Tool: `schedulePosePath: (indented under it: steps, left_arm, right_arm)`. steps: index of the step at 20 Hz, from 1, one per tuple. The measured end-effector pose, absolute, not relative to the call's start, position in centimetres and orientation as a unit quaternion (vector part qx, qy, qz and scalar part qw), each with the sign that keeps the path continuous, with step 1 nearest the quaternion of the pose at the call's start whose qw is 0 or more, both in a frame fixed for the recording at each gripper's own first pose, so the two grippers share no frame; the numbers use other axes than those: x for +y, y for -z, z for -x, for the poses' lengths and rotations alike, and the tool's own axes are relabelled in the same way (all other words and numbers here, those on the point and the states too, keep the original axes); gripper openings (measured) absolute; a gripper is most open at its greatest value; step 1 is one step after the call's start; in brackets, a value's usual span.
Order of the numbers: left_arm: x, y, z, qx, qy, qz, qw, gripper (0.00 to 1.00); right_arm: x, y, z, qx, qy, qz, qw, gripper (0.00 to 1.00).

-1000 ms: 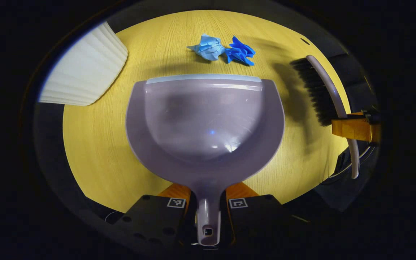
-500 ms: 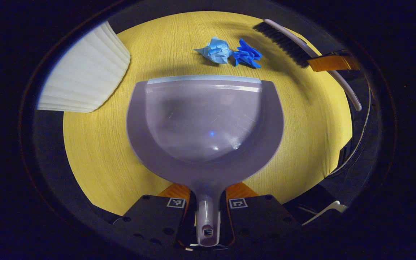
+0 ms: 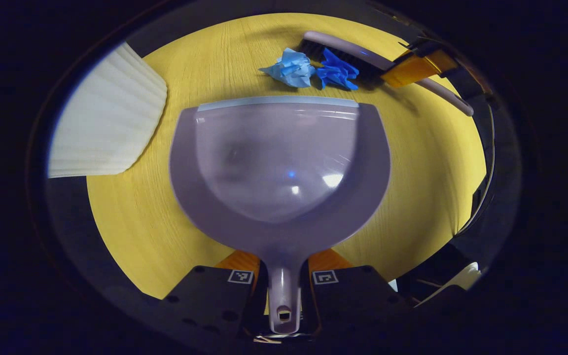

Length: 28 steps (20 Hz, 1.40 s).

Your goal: Pick up the small broom and dustpan from the desktop, sweep the trash into the dustpan with the broom, and then empty the trash into the garbage bin.

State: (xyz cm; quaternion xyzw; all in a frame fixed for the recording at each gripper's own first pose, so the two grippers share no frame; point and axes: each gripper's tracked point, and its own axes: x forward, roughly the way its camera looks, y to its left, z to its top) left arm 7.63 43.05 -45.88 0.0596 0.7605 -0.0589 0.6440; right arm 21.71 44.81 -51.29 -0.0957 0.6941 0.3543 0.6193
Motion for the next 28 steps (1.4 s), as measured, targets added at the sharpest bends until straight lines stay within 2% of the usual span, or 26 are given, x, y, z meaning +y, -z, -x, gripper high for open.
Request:
schedulePosePath:
  steps: [1, 7, 12, 14, 18, 24, 25, 28]
  left_arm:
    - [43.2, 45.9, -7.6, 0.761, 0.061, -0.063, 0.643, 0.27]
    - [43.4, 45.9, -7.2, 0.755, 0.074, -0.081, 0.647, 0.29]
    - [43.5, 46.0, -7.2, 0.742, 0.094, -0.098, 0.656, 0.27]
    - [43.3, 46.2, -7.2, 0.736, 0.094, -0.092, 0.665, 0.29]
    - [43.5, 46.4, -7.4, 0.716, 0.093, -0.085, 0.686, 0.27]
    - [43.6, 47.2, -7.2, 0.692, 0.084, -0.102, 0.710, 0.29]
    - [43.6, 47.3, -7.2, 0.686, 0.083, -0.106, 0.715, 0.27]
    - [43.8, 47.6, -7.4, 0.668, 0.081, -0.117, 0.730, 0.29]
  right_arm:
    - [45.4, 51.1, -20.9, 0.695, -0.370, 0.102, 0.607, 0.26]
    - [45.6, 50.9, -20.1, 0.685, -0.438, 0.154, 0.561, 0.26]
    - [44.9, 50.0, -19.5, 0.678, -0.501, 0.166, 0.512, 0.25]
    - [44.8, 50.4, -20.3, 0.669, -0.494, 0.173, 0.527, 0.25]
    - [45.5, 48.4, -21.8, 0.651, -0.475, 0.104, 0.583, 0.26]
    - [44.1, 48.3, -21.9, 0.640, -0.453, 0.003, 0.621, 0.26]
    - [44.0, 48.4, -22.0, 0.636, -0.449, -0.022, 0.627, 0.26]
    - [43.5, 47.9, -23.1, 0.611, -0.437, -0.117, 0.649, 0.25]
